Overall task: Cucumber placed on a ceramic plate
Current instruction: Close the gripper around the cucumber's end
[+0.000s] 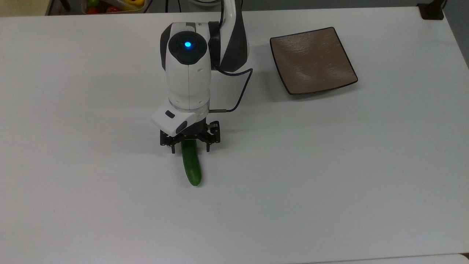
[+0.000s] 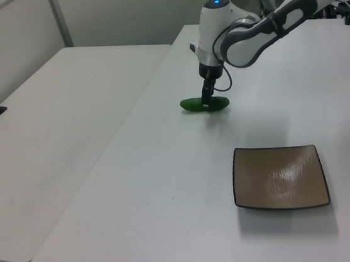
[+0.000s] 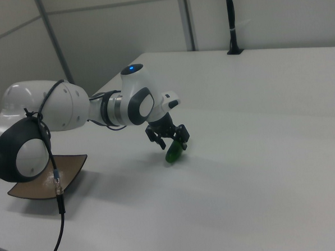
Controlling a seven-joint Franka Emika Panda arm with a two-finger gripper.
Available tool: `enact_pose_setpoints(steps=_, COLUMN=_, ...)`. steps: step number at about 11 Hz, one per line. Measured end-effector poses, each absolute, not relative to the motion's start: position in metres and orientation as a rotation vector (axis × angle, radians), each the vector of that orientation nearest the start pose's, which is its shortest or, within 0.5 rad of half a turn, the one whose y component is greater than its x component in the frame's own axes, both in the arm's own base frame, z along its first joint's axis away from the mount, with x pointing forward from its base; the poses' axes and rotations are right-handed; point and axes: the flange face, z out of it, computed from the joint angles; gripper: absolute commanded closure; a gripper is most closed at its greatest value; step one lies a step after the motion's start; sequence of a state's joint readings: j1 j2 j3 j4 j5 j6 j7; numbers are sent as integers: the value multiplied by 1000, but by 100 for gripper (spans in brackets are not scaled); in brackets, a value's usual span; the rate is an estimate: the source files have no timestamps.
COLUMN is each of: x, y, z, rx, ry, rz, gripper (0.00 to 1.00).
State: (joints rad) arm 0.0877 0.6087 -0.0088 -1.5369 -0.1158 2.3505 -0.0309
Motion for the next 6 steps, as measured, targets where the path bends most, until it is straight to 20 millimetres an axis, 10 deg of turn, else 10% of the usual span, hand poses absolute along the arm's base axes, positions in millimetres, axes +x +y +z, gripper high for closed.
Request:
enact_pose_setpoints(steps=2, x=721, y=54, z=317, rx=-3219, ry=-323, rz=-332, gripper=85)
enact_pose_setpoints(steps=6, x=724, y=52, z=329, rx=-3218, ry=-320, rz=-366, gripper=90)
